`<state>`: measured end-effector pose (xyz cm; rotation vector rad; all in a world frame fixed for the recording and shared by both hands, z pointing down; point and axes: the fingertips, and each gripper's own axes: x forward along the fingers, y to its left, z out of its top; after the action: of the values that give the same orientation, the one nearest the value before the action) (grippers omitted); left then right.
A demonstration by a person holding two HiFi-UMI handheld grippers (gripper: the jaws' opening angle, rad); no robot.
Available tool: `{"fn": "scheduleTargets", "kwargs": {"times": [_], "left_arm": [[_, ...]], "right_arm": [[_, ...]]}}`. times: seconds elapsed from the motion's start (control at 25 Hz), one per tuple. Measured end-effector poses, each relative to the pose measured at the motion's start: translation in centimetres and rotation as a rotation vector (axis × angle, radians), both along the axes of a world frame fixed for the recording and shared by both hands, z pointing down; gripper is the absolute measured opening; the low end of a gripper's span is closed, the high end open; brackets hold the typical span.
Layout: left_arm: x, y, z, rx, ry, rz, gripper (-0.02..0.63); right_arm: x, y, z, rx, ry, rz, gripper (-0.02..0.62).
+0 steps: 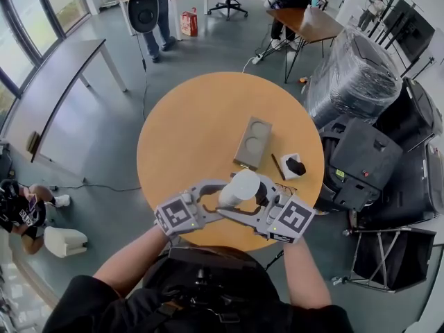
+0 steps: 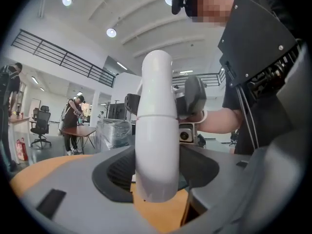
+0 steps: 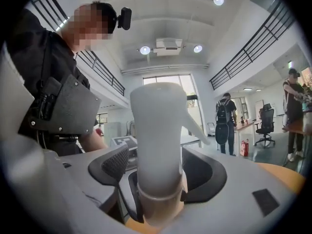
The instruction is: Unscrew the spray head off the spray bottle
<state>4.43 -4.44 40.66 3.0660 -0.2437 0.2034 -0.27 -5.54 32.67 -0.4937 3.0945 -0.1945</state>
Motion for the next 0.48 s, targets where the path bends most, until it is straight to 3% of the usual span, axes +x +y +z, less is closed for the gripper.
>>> {"fn": "scheduleTargets", "kwargs": {"times": [0.08, 0.28, 0.48], "left_arm": [[-0.1, -0.7, -0.4, 0.008, 0.022, -0.056, 0.305], [-1.3, -4.2, -0.5, 0.015, 0.026, -0.291, 0.307], [-1.4, -5.5, -0.1, 0.036, -0.027, -0.429, 0.307]], "right_arm": [[-0.2, -0.8, -0.2, -0.003, -0.018, 0.086, 0.356], [1.8, -3.8, -1.6, 0.052, -0.054, 0.457, 0.356], [1.7, -4.7, -1.4, 0.069, -0.020, 0.582, 0.354]]}}
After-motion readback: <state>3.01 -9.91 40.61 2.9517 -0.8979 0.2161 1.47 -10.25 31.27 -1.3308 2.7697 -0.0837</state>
